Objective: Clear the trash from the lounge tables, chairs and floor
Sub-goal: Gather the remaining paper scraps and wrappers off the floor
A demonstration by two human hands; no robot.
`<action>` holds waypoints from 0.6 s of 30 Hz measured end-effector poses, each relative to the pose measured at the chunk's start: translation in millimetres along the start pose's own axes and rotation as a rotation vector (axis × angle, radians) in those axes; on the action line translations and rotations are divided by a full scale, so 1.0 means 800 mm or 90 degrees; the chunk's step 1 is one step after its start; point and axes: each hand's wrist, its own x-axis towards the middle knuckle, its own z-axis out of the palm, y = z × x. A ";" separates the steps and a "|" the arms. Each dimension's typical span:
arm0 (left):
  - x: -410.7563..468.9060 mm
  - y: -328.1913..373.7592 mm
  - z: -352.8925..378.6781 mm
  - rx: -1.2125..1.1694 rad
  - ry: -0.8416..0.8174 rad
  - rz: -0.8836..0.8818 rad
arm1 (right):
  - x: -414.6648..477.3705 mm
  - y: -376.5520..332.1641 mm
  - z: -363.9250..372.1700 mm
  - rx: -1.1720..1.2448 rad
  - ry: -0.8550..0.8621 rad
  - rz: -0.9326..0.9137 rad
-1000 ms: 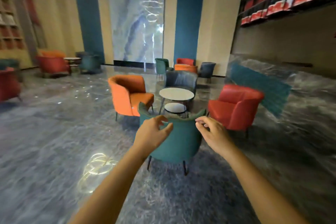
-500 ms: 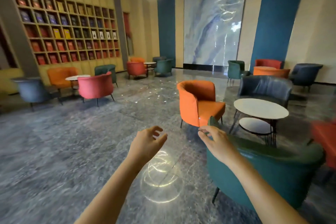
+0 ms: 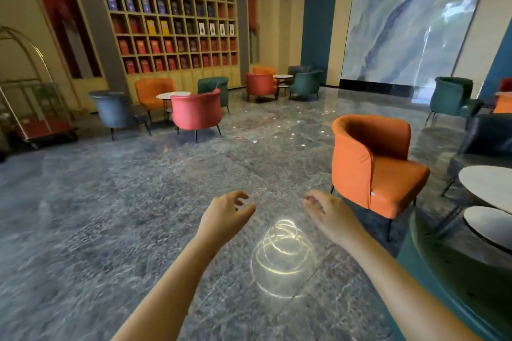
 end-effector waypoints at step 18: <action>0.603 -0.115 0.105 0.095 -0.098 0.114 | 0.553 0.175 0.088 -0.144 0.070 -0.010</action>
